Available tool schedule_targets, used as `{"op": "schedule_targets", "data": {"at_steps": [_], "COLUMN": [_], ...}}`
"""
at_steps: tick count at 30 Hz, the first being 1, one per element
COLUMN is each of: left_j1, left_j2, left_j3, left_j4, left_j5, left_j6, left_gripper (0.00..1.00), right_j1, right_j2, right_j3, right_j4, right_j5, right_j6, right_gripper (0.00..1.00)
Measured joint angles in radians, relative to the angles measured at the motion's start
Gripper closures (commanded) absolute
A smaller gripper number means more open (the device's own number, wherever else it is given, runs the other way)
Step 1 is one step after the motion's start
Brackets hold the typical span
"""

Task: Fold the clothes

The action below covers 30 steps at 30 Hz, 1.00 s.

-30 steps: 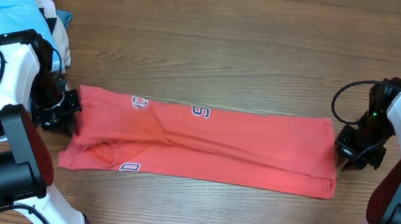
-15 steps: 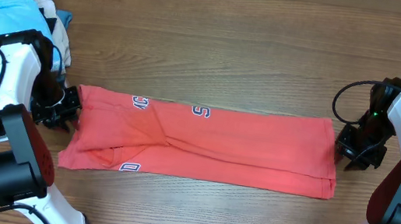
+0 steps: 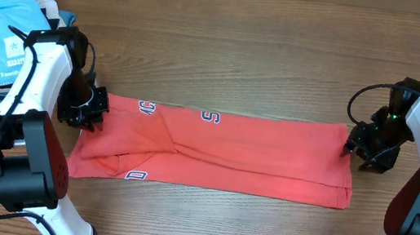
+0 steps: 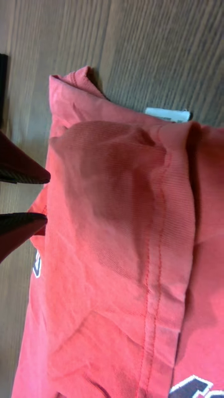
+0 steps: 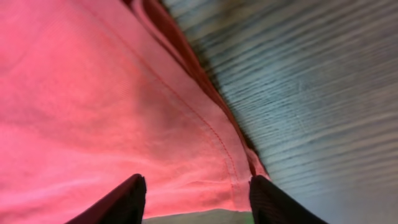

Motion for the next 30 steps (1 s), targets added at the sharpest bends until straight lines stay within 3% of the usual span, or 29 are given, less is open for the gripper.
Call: {"op": "schedule_targets", "data": {"at_steps": [5, 15, 18, 21, 23, 30], "left_j1": [0.0, 0.0, 0.0, 0.0, 0.0, 0.0], "left_j2": [0.0, 0.0, 0.0, 0.0, 0.0, 0.0], "left_j3": [0.0, 0.0, 0.0, 0.0, 0.0, -0.001], "left_j4": [0.003, 0.018, 0.02, 0.021, 0.021, 0.025], "left_j5": [0.0, 0.0, 0.0, 0.0, 0.0, 0.0], "left_j6": [0.0, 0.0, 0.0, 0.0, 0.0, 0.0], "left_gripper": [0.8, 0.78, 0.78, 0.78, 0.78, 0.79], "right_j1": [0.0, 0.0, -0.001, -0.002, -0.002, -0.002], "right_j2": [0.0, -0.009, -0.023, -0.023, -0.023, -0.023], "right_j3": [-0.023, -0.218, -0.232, -0.236, -0.241, -0.244], "right_j4": [0.042, 0.241, 0.257, 0.265, 0.269, 0.288], "right_j5": [-0.005, -0.008, -0.025, -0.07, -0.101, -0.161], "right_j6": [-0.034, -0.051, -0.053, -0.066, -0.073, -0.085], "right_gripper": [0.34, 0.34, 0.48, 0.83, 0.94, 0.96]}}
